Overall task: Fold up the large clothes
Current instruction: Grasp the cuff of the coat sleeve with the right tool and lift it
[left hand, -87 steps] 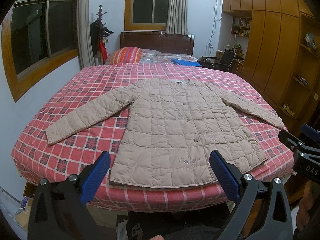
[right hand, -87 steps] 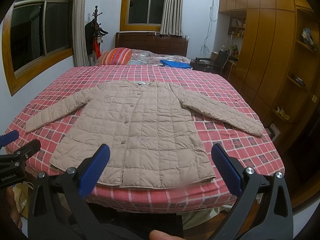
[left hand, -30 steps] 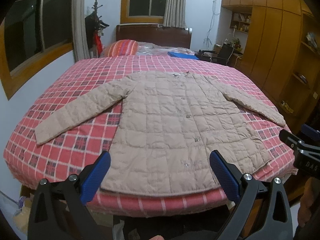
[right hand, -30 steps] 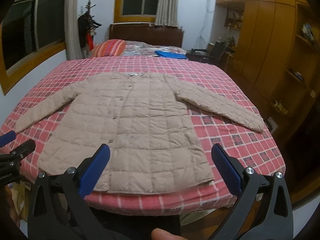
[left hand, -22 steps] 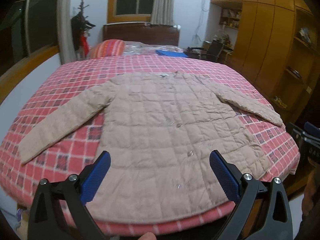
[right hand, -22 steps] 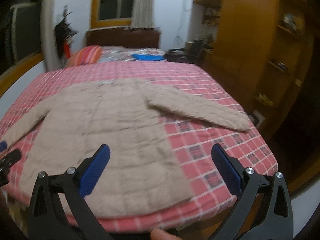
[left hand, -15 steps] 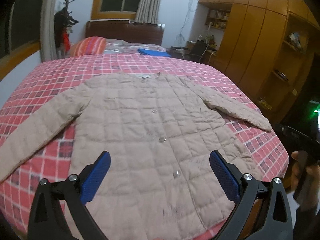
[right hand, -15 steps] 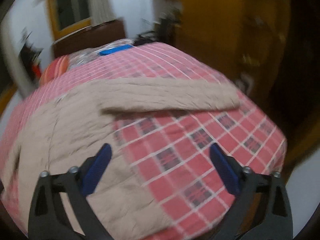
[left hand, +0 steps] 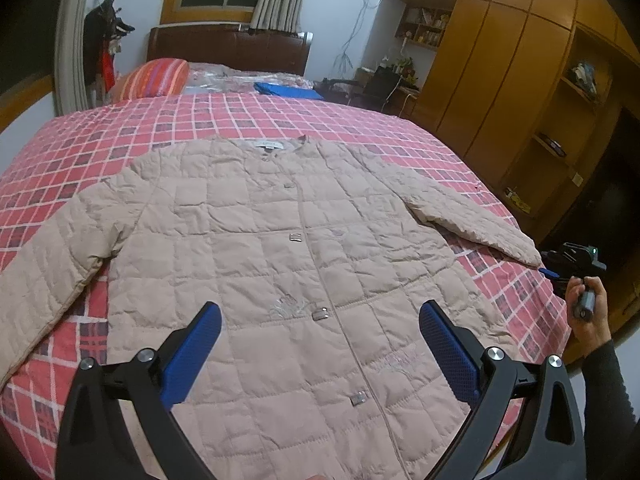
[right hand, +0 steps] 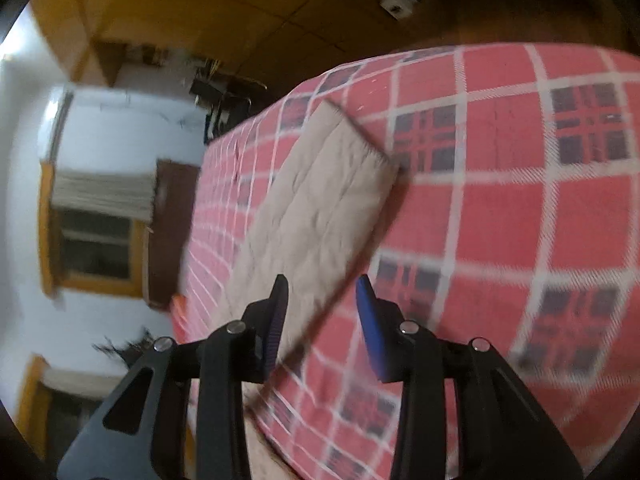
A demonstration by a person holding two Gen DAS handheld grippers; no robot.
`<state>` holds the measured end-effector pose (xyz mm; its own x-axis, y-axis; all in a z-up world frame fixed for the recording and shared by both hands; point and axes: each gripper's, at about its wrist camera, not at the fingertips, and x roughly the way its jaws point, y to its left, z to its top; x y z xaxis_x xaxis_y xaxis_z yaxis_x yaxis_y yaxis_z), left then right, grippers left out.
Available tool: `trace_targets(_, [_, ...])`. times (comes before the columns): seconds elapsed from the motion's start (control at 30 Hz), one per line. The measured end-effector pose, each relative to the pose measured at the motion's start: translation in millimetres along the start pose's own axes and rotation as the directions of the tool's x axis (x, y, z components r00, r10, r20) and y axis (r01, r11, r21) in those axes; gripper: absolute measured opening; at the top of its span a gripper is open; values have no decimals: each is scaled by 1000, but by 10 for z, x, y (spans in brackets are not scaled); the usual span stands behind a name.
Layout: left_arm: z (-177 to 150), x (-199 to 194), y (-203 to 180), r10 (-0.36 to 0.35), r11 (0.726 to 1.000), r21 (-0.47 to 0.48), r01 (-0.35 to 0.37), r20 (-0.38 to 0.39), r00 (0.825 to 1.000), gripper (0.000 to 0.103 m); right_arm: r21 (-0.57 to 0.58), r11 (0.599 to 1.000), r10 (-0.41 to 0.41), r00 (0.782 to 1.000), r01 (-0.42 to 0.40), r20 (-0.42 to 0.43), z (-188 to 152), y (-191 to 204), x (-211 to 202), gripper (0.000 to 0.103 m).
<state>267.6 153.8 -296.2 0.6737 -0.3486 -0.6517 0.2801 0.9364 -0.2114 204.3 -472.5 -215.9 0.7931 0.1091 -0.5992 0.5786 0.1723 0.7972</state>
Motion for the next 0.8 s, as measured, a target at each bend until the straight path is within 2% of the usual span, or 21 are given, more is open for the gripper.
trace_targets(0.13, [67,76,97,-6,999,-40,6,6,1000,99,61,998,-33,999,30,40,131,-96,77,36])
trace_targets(0.27, [133,155,235,-27,995,-95,28,4,1000,99,75,996,-46,998,43,36,178,-176,188,37])
trace_targets(0.47, [193,159,338,-32,993,-110,33,10,999,99,87,996,-31,997,25,66,375,-222,302,37])
trace_targets(0.63, [243,156,583,-52,980,-190,52,5,999,99,87,996,-15,997,8,75,552,-188,417,36])
trace_targets(0.7, [244,154,661,-63,975,-215,61,-2,998,99,82,997,-5,997,-1,72,560,-152,437,21])
trace_targets(0.8, [251,126,739,-61,976,-212,59,-3,998,99,49,999,2,996,-6,84,560,-28,380,10])
